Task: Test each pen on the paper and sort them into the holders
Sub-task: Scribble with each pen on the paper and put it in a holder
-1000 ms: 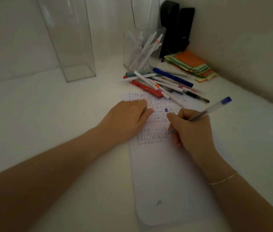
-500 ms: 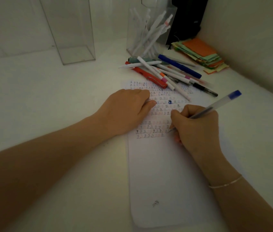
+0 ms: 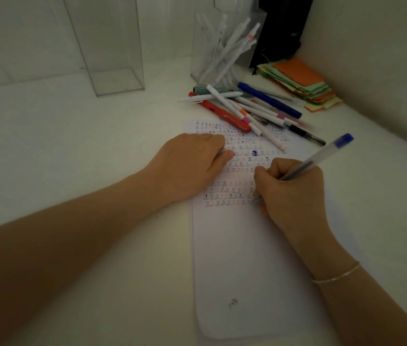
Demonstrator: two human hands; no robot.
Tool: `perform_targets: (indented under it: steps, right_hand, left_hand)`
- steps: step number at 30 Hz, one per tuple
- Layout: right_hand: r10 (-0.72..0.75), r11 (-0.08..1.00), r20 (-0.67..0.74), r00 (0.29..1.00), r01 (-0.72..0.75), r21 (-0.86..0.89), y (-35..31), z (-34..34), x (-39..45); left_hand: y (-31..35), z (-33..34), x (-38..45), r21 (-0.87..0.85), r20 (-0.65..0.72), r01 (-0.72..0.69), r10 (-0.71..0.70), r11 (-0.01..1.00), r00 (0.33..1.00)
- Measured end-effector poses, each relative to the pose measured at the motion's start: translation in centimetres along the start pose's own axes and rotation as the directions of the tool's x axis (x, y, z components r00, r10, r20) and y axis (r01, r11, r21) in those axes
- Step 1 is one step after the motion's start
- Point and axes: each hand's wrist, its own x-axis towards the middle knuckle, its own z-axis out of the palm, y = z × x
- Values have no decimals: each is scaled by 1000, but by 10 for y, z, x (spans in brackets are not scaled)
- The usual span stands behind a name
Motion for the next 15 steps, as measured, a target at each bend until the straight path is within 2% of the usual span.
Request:
perform_targets:
  steps: [6, 15]
  right_hand:
    - [-11, 1000, -16, 1000, 11, -25, 0, 0, 1]
    - [18, 999, 17, 1000, -18, 36, 0, -1, -1]
  left_hand:
    - [0, 1, 0, -15, -1, -4, 4, 1000, 1000]
    - [-2, 2, 0, 1, -11, -9, 9, 1000, 1000]
